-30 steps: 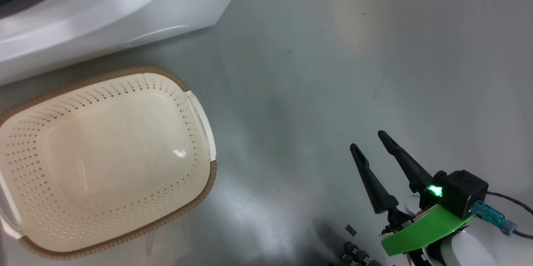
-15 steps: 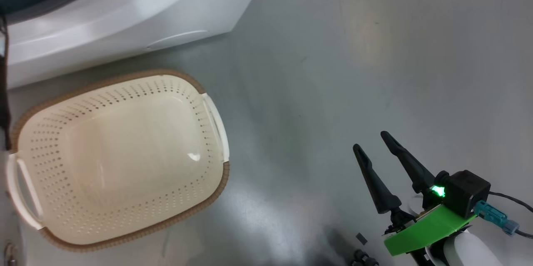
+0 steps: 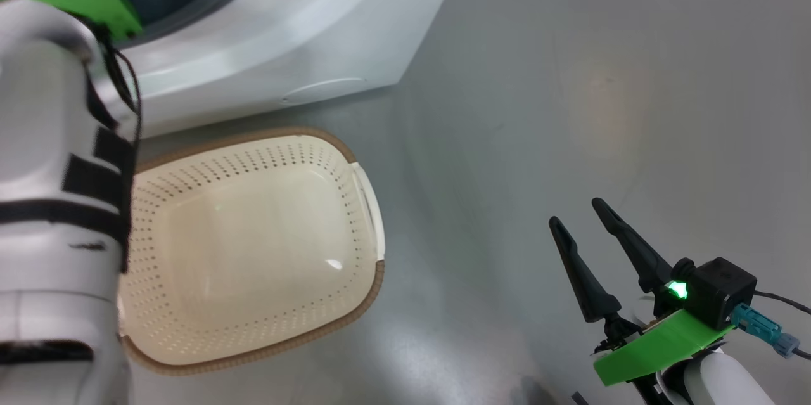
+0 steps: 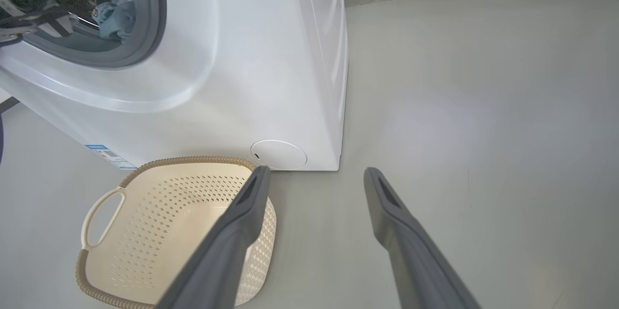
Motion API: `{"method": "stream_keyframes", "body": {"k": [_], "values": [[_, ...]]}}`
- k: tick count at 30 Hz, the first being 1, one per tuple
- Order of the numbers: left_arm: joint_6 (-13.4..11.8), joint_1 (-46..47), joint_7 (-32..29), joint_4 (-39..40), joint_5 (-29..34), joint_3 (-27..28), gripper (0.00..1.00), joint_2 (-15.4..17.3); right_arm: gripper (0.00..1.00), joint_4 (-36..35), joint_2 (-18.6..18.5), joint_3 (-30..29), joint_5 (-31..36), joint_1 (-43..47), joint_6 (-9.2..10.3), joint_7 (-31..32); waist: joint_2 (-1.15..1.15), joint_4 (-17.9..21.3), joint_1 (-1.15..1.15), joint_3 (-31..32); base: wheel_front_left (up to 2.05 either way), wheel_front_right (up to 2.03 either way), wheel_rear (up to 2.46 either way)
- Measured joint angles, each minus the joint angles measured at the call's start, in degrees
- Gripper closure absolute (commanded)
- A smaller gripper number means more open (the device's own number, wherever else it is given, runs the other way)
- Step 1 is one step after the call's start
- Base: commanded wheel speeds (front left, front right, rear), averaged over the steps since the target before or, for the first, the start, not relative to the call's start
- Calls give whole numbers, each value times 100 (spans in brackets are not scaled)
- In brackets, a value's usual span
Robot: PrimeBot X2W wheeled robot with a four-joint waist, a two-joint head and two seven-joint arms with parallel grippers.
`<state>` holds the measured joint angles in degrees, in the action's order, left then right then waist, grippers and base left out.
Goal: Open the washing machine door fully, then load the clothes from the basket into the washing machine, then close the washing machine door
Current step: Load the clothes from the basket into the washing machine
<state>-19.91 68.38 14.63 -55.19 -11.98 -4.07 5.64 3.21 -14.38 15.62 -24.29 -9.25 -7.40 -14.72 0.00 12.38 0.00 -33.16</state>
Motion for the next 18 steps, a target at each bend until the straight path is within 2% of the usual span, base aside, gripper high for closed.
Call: {"method": "stream_keyframes", "body": {"k": [6, 13, 18], "values": [[62, -676, 1, 579, -3, -166, 0, -225, 0, 4, -5, -104, 46, 88, 0, 0, 0, -215, 0, 209, 0, 0, 0], [154, -1608, 1, 1564, 4, -697, 0, -375, 0, -11, -32, -208, 57, 113, 0, 0, 0, -523, 0, 331, 0, 0, 0], [-29, -2446, -10, 2504, 5, -1148, 0, -389, 0, -43, -80, -382, 66, 117, 0, 0, 0, -723, 0, 340, 0, 0, 0]]}}
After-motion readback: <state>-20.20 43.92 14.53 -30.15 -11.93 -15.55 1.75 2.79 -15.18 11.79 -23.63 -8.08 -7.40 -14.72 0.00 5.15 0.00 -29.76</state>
